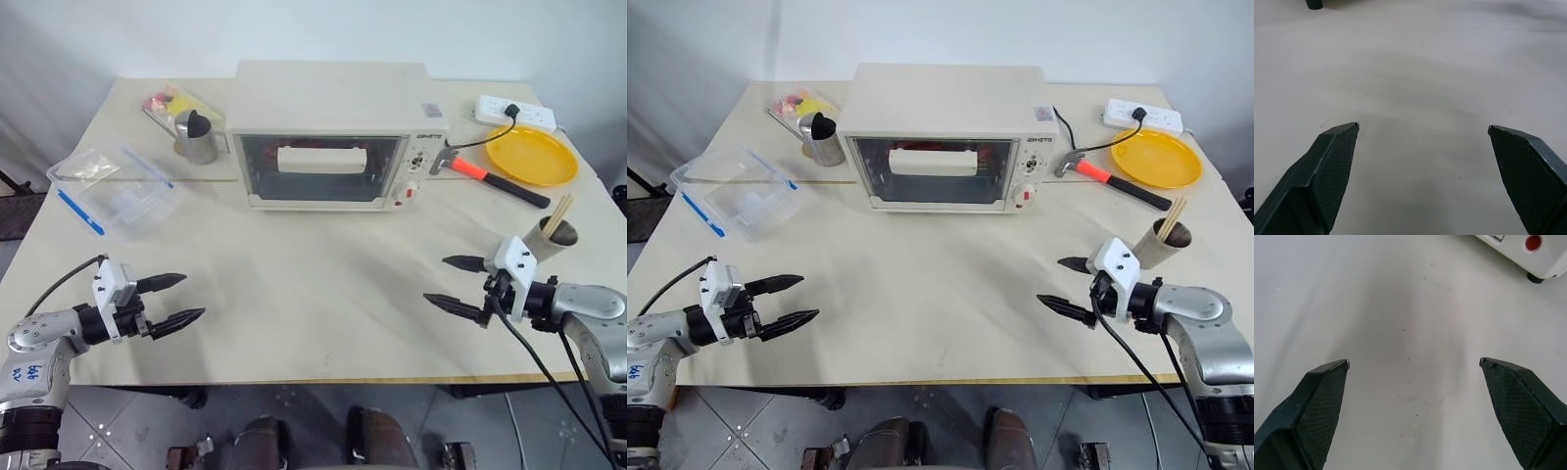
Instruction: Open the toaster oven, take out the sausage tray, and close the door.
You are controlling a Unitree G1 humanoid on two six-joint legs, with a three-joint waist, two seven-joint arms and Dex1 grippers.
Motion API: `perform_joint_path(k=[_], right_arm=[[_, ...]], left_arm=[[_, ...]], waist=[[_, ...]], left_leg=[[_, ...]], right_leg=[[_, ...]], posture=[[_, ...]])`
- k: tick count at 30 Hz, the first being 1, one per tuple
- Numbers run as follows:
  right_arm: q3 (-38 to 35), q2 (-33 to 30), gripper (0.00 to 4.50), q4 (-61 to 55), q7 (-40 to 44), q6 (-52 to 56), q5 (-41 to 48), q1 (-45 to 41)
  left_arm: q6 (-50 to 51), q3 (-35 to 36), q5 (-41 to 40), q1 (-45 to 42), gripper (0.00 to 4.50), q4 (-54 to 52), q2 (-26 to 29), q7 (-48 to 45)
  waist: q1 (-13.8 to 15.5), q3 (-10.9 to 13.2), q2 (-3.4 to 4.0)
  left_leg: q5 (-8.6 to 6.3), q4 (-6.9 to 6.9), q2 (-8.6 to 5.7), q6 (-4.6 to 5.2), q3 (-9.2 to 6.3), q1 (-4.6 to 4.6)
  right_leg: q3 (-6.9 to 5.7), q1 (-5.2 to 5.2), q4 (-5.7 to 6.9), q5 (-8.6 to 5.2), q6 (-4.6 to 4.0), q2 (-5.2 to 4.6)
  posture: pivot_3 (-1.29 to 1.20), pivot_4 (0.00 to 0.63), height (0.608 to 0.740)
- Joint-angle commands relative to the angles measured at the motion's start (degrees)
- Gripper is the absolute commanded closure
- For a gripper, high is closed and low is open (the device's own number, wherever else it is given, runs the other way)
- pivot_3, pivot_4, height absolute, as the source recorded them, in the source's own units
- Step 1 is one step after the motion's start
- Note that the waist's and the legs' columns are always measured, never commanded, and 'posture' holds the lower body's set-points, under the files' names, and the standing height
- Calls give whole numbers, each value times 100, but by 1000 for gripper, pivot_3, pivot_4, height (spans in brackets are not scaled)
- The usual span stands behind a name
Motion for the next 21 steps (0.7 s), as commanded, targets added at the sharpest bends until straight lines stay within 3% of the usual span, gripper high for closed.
perform_joint_path(k=[1, 8, 12, 16, 21], right_arm=[[-129, -114, 27, -264, 2, -15, 32, -73], [106, -13, 27, -637, -291, 600, 67, -560], [680, 500, 27, -389, -530, 894, -60, -1758], [1296, 1083, 27, 707, -513, 367, -638, -2978], [1620, 1621, 27, 2180, -446, -470, -1102, -4017]], left_arm=[[-187, 144, -118, -55, 0, -114, 1, -69], [72, 188, -148, -111, 0, -324, -20, 416], [217, 255, -360, -526, 0, -235, -243, 677], [-164, 354, -429, -1286, 0, 74, -568, 783], [-328, 501, -516, -1602, 0, 67, -709, 929]], waist=[[1, 0, 0], [-10, 0, 0], [-32, 0, 0], [-70, 0, 0], [-136, 0, -1]], left_leg=[[0, 0, 0, 0, 0, 0], [0, 0, 0, 0, 3, 0], [1, 1, 1, -1, 2, 0], [9, 10, 0, -9, 3, -4], [-6, 7, -14, -8, -9, -10]], right_leg=[[0, 0, 0, 0, 0, 0], [3, -2, 1, 0, 0, -1], [4, -4, 3, 0, 0, -1], [2, -10, 17, 1, -3, 1], [-23, -13, 27, 2, 0, -3]], posture=[[0, 150, 740], [0, 150, 740], [0, 150, 740], [0, 150, 740], [0, 150, 740]])
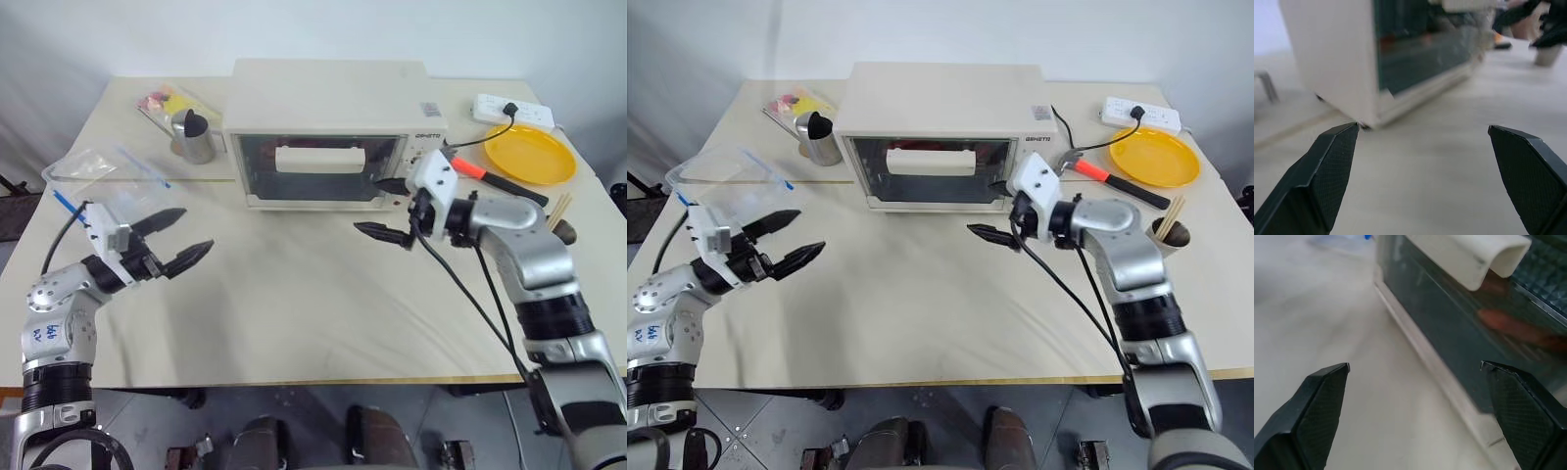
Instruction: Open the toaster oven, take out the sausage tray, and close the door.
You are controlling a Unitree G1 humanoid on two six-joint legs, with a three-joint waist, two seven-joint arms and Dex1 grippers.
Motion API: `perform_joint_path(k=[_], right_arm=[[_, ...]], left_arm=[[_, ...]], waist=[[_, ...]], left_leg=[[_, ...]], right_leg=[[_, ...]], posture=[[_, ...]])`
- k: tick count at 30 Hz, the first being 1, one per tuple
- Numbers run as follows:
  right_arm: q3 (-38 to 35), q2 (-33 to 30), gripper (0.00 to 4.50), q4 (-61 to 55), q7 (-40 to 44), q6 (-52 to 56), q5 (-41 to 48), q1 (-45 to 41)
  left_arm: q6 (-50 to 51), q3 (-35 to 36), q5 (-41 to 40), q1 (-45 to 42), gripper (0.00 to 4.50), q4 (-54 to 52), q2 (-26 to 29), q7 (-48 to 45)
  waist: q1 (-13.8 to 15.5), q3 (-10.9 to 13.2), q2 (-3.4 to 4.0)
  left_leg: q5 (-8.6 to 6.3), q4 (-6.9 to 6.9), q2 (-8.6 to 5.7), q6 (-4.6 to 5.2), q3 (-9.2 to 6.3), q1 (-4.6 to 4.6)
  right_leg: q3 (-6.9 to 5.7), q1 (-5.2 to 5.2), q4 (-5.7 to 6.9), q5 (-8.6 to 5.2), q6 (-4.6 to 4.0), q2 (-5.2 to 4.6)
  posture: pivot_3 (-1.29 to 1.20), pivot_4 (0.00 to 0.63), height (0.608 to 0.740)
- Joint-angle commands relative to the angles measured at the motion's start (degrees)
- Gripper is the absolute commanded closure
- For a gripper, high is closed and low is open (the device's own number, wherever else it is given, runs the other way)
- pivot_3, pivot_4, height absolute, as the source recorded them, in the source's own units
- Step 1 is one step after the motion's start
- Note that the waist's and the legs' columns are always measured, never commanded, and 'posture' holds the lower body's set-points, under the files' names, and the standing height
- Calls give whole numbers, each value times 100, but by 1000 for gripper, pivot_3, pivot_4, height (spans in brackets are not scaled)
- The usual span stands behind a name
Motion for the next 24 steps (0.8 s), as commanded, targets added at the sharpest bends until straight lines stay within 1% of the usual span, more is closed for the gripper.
perform_joint_path(k=[1, 4, 7, 11, 15, 19, 24], right_arm=[[80, 241, 27, 885, 34, -730, -323, -573], [106, 420, 27, 1536, 123, -1232, -488, -957], [59, 554, 27, 1846, 254, -1569, -466, -1235], [-61, 602, 27, 1402, 594, -1522, -176, -1371], [-130, 576, 27, 919, 750, -1314, -41, -1339], [-66, 479, 27, 382, 1012, -1036, 77, -1083], [1, 406, 27, -110, 1200, -773, 108, -754]], left_arm=[[-97, 219, -210, -150, 0, -104, -90, 185], [113, 279, -381, -60, 0, -404, -150, 288], [325, 318, -529, 107, 0, -707, -161, 352], [672, 436, -772, 345, 0, -1096, -84, 464], [992, 539, -948, 487, 0, -1300, 17, 509], [1242, 600, -1069, 501, 0, -1359, 98, 533], [1360, 609, -1080, 297, 0, -1247, 171, 583]], waist=[[-36, 0, -1], [-73, 1, -2], [-145, 3, -3], [-181, 5, 0], [-176, 4, 0], [-161, 4, 0], [-102, 5, 0]], left_leg=[[-1, 0, -2, 0, 0, -3], [-2, -1, -4, 0, -4, -3], [7, 5, 1, -3, 2, -2], [30, 6, 22, -13, 1, 1], [28, 1, 26, -17, -10, 4], [26, -6, 23, -19, -15, 3], [26, -6, 20, -19, -14, 2]], right_leg=[[-7, 0, -1, 0, 1, 0], [-23, 1, -2, 1, 1, 1], [-19, 3, -3, 1, 1, 0], [-8, 4, 1, 1, -4, 1], [-11, 2, 13, 1, -5, 1], [-13, 1, 12, 1, -5, 0], [-13, 1, 10, 1, -5, 0]], posture=[[0, 150, 740], [0, 150, 740], [0, 150, 740], [0, 150, 740], [0, 150, 740], [0, 150, 740], [0, 150, 740]])
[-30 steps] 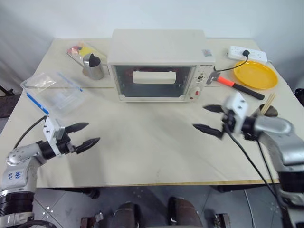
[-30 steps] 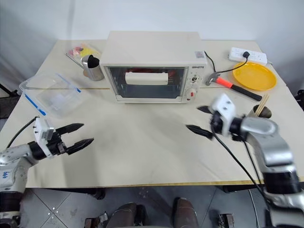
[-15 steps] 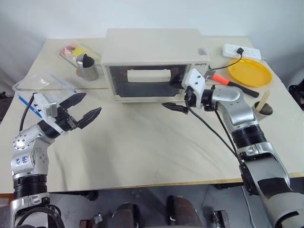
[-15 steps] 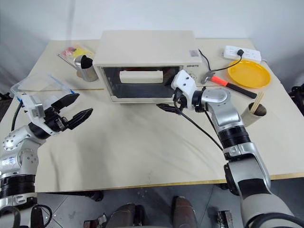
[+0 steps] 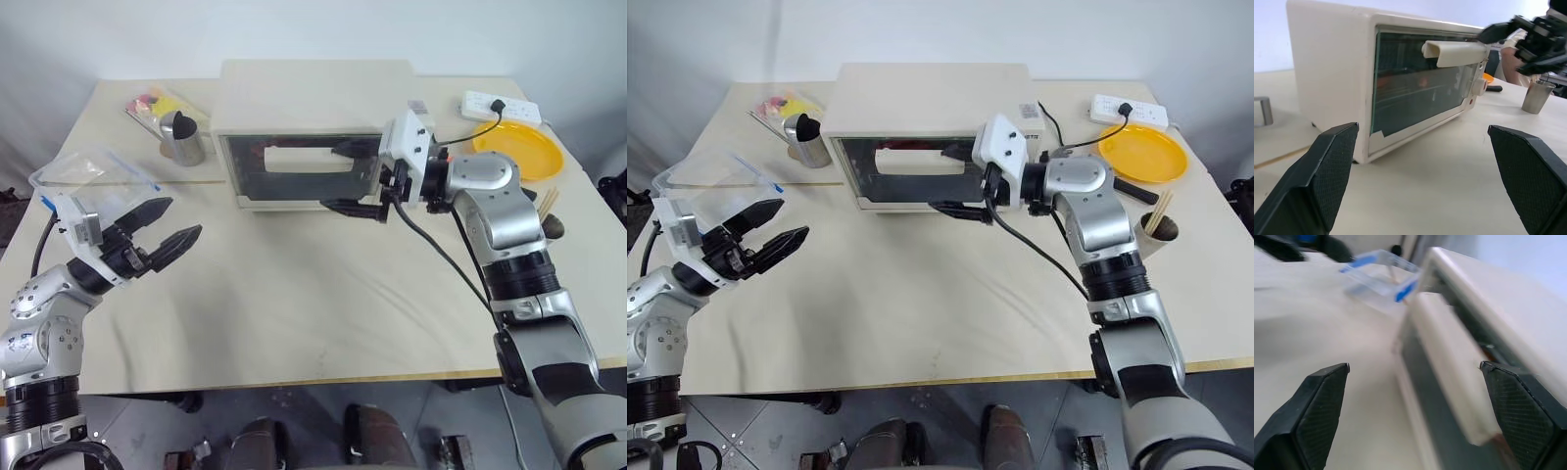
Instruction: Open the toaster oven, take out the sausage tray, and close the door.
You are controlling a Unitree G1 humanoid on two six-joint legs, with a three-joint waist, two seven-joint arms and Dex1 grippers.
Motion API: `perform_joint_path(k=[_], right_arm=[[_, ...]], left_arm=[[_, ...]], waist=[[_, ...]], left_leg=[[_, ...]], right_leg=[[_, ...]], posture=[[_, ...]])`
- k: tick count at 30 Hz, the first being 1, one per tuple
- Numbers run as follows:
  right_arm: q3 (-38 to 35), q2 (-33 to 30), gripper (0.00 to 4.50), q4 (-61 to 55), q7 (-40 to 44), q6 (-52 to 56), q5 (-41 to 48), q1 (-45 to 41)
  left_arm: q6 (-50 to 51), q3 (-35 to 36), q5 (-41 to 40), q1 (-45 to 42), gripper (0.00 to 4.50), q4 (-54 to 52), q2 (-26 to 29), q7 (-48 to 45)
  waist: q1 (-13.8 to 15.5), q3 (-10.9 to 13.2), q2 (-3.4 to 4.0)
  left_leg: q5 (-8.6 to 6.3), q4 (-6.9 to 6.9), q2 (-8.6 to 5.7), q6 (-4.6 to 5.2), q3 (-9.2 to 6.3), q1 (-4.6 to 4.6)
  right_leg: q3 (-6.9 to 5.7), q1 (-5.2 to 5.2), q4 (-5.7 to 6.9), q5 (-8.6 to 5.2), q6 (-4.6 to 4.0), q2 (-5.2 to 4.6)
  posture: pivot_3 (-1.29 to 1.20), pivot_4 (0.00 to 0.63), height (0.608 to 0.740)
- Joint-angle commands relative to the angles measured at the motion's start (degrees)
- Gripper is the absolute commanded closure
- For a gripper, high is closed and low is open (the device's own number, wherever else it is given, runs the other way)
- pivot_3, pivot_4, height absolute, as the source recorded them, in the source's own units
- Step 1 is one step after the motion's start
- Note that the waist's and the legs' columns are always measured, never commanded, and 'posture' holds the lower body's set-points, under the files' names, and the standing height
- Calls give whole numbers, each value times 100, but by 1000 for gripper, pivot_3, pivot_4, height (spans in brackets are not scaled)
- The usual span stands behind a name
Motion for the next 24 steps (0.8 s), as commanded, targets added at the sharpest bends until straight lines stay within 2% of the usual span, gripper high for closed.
perform_joint_path(k=[1, 9, 12, 17, 24], right_arm=[[-50, -107, 27, -380, 75, 55, 86, 108], [-156, -518, 27, -968, 57, 618, 191, 561], [-85, -569, 27, -597, 39, 398, -14, 555], [-41, -242, 27, 887, -363, -296, -451, -100], [-99, 36, 27, 1720, -333, -855, -566, -732]], left_arm=[[23, 164, -121, -203, 0, -65, 139, 29], [90, 185, -120, -222, 0, -72, 169, 14], [107, 154, -105, -275, 0, -29, 167, -1], [164, 146, -158, -308, 0, -47, 167, -64], [219, 222, -182, -246, 0, -130, 200, -76]], waist=[[24, 0, 0], [82, 0, 0], [76, 0, 0], [52, 1, -1], [10, 1, -1]], left_leg=[[0, 0, 0, 0, 0, 0], [-2, -1, -2, -2, 0, 0], [-2, 0, -10, -1, 7, 1], [0, 0, -10, -1, 14, 2], [-1, -6, -9, -2, 9, 0]], right_leg=[[0, 0, 0, 0, 0, 0], [-3, -1, -1, 0, 0, 1], [1, -1, -5, 0, 0, 2], [5, -1, -10, -1, -1, 2], [0, -2, -10, -1, -1, 3]], posture=[[0, 150, 740], [0, 150, 740], [0, 150, 740], [0, 150, 740], [0, 150, 740]])
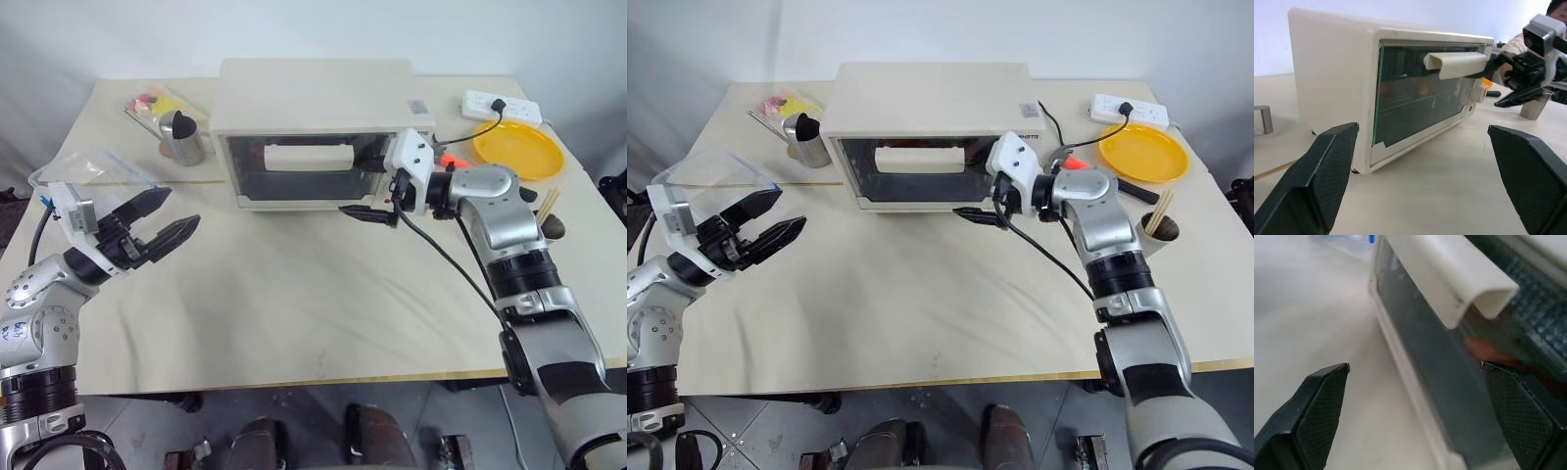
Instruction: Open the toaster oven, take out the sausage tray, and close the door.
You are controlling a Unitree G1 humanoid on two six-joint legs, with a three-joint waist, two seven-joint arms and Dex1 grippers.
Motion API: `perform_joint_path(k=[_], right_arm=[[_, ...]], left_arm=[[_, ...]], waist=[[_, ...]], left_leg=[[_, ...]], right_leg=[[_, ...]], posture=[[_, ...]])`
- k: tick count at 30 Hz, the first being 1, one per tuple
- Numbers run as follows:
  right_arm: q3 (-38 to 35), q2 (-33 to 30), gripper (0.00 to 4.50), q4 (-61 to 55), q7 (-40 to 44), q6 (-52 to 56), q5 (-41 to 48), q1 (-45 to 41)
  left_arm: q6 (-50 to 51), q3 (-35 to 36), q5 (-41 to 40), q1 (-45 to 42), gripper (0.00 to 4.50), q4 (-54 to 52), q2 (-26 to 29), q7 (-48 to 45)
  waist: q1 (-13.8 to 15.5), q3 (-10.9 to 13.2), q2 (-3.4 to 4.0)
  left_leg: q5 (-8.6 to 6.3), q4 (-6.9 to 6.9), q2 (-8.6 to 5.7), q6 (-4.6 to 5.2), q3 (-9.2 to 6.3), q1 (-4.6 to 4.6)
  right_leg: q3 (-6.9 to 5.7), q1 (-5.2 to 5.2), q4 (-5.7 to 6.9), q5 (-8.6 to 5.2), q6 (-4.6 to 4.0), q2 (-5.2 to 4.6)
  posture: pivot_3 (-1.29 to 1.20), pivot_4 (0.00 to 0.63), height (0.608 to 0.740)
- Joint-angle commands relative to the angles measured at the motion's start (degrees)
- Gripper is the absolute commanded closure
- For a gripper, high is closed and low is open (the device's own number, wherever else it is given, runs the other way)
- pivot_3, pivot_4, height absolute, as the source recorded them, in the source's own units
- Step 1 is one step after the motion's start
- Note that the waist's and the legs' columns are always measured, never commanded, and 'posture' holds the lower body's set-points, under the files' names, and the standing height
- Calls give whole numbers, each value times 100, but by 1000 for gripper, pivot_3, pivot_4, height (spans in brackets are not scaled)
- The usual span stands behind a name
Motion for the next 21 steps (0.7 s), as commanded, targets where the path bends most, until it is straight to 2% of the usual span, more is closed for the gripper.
perform_joint_path(k=[1, 12, 21], right_arm=[[-165, 12, 27, -86, 74, -142, 91, -295], [-86, -114, 27, -1229, 974, 529, 562, -77], [174, -405, 27, -2130, 1346, 843, 617, 770]], left_arm=[[-15, 228, -148, 33, 0, -184, 117, -9], [-29, 316, -102, -21, 0, -89, 176, 25], [-142, 59, 135, -844, 0, 796, 407, -202]], waist=[[-10, 0, 0], [-85, 3, 5], [-69, 4, 4]], left_leg=[[0, 2, 1, 0, 1, 0], [1, -5, 11, -1, -1, -1], [-5, -5, -7, -1, 0, -3]], right_leg=[[2, 0, 0, 0, 0, -1], [1, -5, 3, 0, 0, 2], [-2, -7, 0, 0, 0, 1]], posture=[[0, 150, 740], [0, 150, 740], [0, 150, 740]])
